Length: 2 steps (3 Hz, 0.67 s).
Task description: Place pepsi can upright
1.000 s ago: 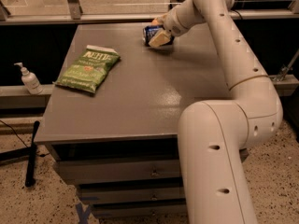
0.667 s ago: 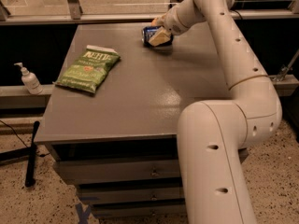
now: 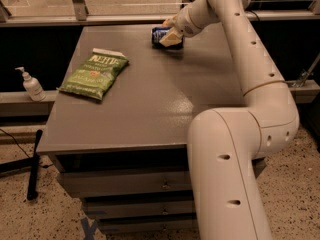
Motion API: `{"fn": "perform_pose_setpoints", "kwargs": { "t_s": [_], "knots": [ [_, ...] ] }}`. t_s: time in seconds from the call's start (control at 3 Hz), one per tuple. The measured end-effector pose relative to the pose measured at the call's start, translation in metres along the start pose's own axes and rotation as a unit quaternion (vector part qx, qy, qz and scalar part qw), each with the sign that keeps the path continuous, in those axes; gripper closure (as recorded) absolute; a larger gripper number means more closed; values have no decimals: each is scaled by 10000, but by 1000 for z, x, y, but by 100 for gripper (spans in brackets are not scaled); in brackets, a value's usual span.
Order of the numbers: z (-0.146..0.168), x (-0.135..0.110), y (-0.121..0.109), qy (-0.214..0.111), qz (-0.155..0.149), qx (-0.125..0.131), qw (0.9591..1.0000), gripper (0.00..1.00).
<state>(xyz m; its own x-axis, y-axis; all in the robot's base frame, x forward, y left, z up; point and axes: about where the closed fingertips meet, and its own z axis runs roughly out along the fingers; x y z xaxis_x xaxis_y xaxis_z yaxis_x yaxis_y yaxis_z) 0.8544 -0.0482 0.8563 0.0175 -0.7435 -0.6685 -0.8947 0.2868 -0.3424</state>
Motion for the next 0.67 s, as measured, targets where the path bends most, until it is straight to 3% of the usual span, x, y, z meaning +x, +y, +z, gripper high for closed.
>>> {"fn": "perform_pose_setpoints", "kwargs": {
  "t_s": [0.33, 0.67],
  "knots": [
    [-42, -12, 10, 313, -369, -110, 9988, 100],
    [-97, -31, 37, 607, -832, -475, 9935, 100]
  ]
}}
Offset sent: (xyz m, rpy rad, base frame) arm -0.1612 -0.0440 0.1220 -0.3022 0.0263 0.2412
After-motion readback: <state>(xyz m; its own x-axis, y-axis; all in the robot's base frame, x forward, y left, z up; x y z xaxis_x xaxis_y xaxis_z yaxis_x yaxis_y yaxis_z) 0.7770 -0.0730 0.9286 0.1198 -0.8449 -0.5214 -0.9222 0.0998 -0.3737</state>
